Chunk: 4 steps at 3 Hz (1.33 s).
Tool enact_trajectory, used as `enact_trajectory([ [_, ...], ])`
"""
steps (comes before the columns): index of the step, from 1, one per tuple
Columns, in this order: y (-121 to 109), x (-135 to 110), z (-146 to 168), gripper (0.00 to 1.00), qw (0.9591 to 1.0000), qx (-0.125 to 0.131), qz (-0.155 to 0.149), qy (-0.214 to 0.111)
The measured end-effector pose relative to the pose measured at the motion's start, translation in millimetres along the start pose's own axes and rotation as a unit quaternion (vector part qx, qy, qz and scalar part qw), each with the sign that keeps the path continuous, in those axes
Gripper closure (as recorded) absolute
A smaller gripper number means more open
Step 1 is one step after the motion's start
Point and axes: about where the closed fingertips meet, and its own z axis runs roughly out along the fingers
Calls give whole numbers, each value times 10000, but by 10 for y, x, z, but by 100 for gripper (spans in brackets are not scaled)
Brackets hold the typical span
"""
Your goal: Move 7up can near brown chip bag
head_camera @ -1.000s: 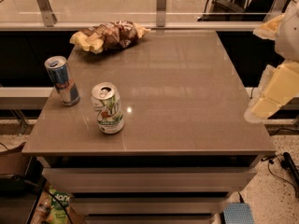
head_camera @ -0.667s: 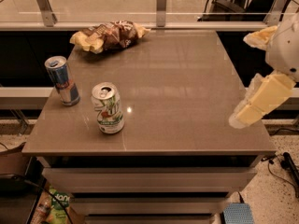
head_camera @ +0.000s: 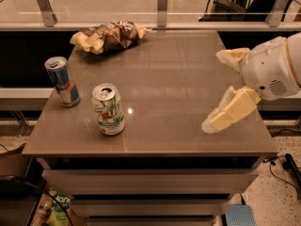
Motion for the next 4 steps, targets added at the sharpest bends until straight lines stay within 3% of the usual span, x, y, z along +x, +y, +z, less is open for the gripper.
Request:
enact_trajectory([
  [2, 52, -105, 471, 0, 9956, -483, 79, -799],
  [3, 111, -155, 625, 0, 9928, -639, 53, -1008],
  [4, 112, -156, 626, 0, 9928, -640, 52, -1009],
])
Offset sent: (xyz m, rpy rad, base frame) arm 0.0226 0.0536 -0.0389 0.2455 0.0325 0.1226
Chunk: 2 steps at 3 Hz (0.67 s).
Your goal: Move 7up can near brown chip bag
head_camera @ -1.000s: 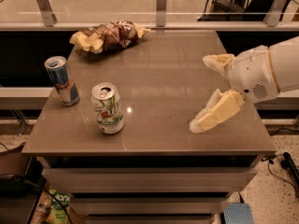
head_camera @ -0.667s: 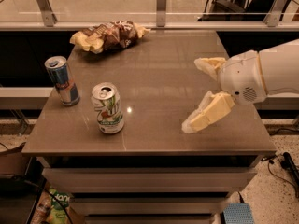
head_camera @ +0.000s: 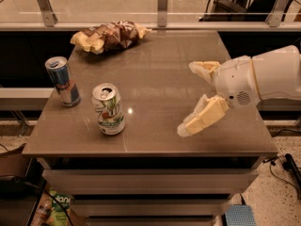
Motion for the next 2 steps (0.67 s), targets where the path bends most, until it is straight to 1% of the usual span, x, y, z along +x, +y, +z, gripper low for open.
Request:
enact_trajectory([
  [1, -25, -66, 30, 0, 9995, -92, -62, -287],
  [2, -64, -159, 162, 0, 9961, -333, -149, -809],
])
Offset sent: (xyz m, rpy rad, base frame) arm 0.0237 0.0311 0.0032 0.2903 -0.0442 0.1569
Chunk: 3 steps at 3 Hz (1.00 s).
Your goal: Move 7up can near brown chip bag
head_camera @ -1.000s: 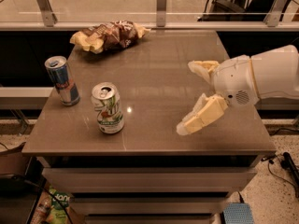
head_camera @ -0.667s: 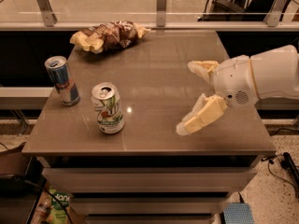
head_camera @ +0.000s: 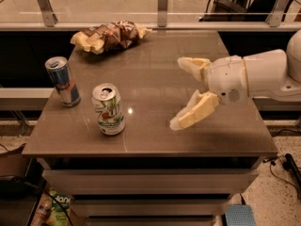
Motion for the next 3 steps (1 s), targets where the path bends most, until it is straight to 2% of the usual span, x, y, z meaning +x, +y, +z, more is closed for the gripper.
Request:
enact_trajectory([
  [1, -18, -19, 205, 0, 9987, -282, -9, -435],
  [2, 29, 13, 443, 0, 9959, -533, 45, -729],
  [3, 143, 27, 631, 0, 9934, -717, 57, -892],
])
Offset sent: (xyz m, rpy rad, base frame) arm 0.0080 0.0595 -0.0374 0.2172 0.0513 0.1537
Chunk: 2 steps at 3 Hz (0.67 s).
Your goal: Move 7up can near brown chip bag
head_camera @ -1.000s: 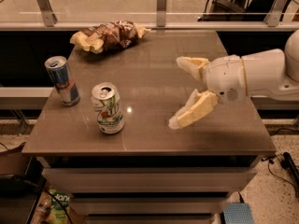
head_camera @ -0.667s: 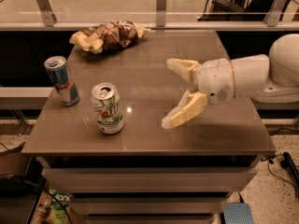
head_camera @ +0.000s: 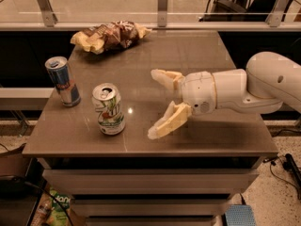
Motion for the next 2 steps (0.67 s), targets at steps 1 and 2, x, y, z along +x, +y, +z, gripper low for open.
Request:
enact_trajectory([
  [1, 106, 6, 179, 0, 9996, -199, -30, -176],
  [2, 200, -21, 343, 0, 9988, -378, -81, -303],
])
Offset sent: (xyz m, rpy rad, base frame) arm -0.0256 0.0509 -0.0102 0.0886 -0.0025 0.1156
